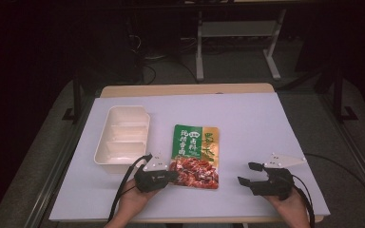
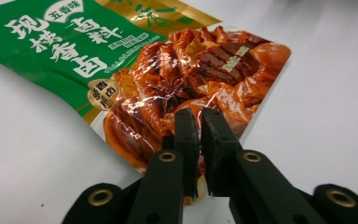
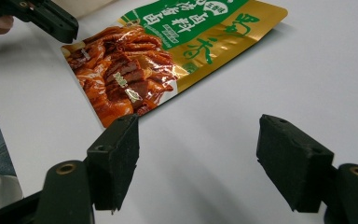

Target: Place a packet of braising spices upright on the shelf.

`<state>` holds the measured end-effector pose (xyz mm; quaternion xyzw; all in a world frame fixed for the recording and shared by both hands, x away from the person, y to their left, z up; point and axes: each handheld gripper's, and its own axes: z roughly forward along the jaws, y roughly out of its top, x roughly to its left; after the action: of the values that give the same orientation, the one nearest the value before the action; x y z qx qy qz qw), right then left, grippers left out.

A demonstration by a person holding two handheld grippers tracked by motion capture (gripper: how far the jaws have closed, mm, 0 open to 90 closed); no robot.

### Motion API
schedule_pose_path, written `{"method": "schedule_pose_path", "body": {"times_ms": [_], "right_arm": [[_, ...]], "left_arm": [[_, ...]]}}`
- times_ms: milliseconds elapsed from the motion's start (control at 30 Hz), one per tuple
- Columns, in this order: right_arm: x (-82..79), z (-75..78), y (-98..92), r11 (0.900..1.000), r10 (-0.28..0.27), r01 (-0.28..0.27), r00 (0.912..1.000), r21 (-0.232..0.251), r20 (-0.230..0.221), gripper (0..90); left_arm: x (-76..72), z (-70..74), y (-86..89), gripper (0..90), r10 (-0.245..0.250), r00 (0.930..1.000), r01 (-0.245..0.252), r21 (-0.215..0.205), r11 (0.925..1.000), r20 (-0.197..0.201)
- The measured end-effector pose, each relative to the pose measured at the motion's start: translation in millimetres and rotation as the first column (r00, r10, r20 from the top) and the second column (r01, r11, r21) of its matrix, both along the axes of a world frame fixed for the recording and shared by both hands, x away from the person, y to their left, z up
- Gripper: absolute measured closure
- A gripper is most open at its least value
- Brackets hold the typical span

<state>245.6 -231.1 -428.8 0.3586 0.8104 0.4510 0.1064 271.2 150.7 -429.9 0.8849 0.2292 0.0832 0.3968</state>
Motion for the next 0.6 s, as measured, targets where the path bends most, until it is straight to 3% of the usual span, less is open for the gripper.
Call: {"method": "schedule_pose_path", "body": {"times_ms": [200,467,600], "right_arm": [[2.2,-0.1,5.4,1.0,-0.01,0.01,0.9999,-0.003,-0.008,26.8],[16.6,5.3,23.7,1.0,0.011,-0.012,0.9999,-0.019,-0.013,24.0],[31.8,6.3,34.3,0.999,0.029,-0.03,0.9984,-0.024,-0.049,23.8]], "left_arm": [[3.3,-8.7,-4.6,89.5,-0.01,0.9999,0.011,0.063,0.9979,-0.005],[5.5,-13.9,-8.2,89.7,-0.018,0.9995,0.02,0.069,0.9974,-0.026],[4.6,-14.9,-9.1,89.8,-0.021,0.9996,0.022,0.076,0.9968,-0.018]]}}
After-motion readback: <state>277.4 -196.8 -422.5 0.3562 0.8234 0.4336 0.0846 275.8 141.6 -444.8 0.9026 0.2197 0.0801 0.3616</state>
